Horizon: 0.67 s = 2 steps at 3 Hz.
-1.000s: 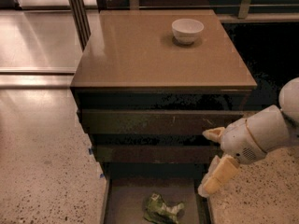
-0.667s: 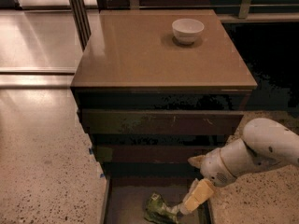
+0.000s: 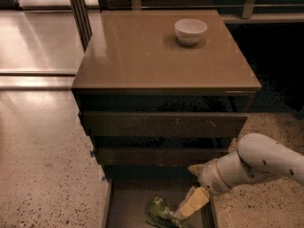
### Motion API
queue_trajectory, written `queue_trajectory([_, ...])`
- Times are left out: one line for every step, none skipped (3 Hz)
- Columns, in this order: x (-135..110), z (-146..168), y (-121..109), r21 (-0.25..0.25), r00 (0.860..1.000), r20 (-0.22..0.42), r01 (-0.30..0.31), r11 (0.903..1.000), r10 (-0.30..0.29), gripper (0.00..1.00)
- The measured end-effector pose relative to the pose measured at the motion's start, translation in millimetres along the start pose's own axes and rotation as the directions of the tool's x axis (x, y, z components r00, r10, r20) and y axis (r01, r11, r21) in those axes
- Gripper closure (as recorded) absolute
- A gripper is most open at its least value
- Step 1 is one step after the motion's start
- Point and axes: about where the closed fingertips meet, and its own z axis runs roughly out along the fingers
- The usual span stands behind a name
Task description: Pick green rice chip bag from bottom drawer and place on counter
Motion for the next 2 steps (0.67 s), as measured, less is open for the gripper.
queue_trajectory([20.9,15.5,-3.2,0.018,1.000,-0.012,0.025,0.9995,-0.025,0.00])
queue_trajectory([60.5,67.4,-32.1,0.027,0.999,0.015,0.033,0.9991,-0.033,0.00])
